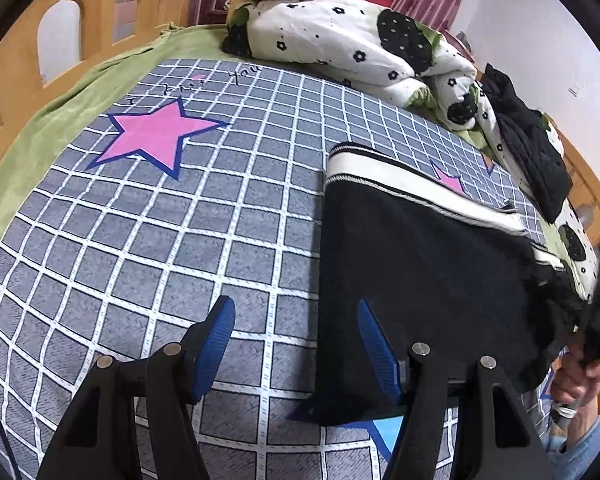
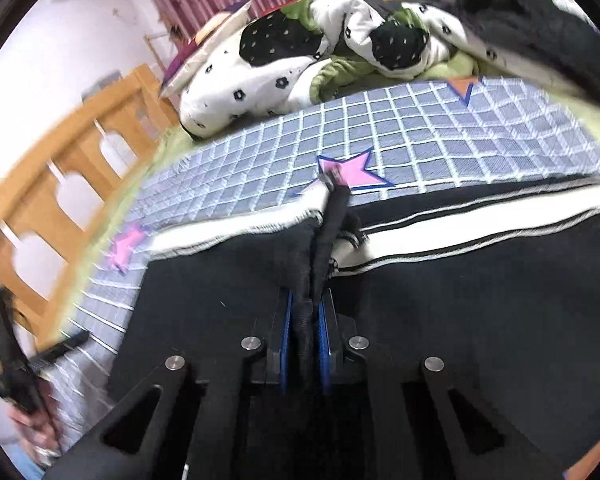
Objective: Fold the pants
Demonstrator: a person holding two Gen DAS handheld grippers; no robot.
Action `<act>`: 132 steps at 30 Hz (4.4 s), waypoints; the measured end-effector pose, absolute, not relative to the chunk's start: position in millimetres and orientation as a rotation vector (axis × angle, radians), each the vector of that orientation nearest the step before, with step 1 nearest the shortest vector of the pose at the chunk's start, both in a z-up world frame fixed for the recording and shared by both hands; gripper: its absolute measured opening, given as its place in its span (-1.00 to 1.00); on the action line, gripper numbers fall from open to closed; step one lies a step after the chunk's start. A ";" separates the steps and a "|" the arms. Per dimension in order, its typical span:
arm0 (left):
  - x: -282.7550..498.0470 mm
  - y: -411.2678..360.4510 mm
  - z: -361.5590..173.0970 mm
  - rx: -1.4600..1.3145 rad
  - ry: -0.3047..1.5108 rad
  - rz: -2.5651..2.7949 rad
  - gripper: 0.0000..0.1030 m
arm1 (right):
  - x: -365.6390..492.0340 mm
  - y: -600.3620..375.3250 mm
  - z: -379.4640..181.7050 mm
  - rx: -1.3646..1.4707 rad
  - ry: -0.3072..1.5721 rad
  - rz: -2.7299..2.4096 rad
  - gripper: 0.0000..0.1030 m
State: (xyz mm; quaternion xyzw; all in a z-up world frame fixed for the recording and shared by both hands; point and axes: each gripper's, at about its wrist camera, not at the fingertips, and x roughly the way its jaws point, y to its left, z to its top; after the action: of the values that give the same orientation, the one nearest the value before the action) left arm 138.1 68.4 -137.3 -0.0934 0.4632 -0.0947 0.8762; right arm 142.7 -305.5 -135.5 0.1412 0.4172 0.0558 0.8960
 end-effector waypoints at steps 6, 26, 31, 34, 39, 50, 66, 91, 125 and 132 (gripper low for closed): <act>129.4 54.8 -143.6 -0.155 0.978 -0.222 0.20 | 139.3 -302.2 -186.3 0.296 0.984 0.035 -0.56; 116.5 30.2 -152.3 -0.119 0.953 -0.151 0.19 | 31.6 -333.2 -145.1 0.211 0.857 -0.053 -0.22; 125.8 32.8 -140.9 -0.227 0.950 -0.191 0.19 | -2.4 -400.9 -119.7 0.201 0.740 -0.236 -0.02; 134.5 21.6 -130.1 -0.168 0.923 -0.207 0.19 | -19.8 -448.1 -115.2 0.271 0.730 -0.304 -0.02; 155.9 1.9 -118.8 -0.034 0.859 -0.234 0.19 | -38.2 -512.0 -122.0 0.362 0.723 -0.396 -0.01; 204.7 8.5 -167.4 -0.185 1.007 -0.252 0.10 | 11.9 -567.9 -175.9 0.380 0.813 -0.430 -0.02; 220.9 -1.5 -148.2 -0.190 0.969 -0.348 -0.76 | 37.0 -557.0 -152.0 0.354 0.650 -0.494 -0.66; 210.8 133.8 -82.4 -0.164 0.901 -0.187 -0.80 | 96.4 -410.0 -83.6 0.317 0.643 -0.154 -0.71; 107.8 144.6 -151.3 0.067 0.993 -0.114 0.08 | 45.9 -340.6 -174.4 0.055 0.889 -0.225 -0.15; 116.8 182.3 -144.0 -0.145 0.997 -0.072 0.08 | 46.8 -259.4 -119.4 0.118 0.806 0.021 -0.15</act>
State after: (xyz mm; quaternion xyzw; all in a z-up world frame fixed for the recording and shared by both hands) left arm 116.8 182.3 -144.0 -0.0693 0.4775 -0.0346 0.8752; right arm 46.8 -259.4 -119.4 0.0576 0.3918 0.0101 0.9182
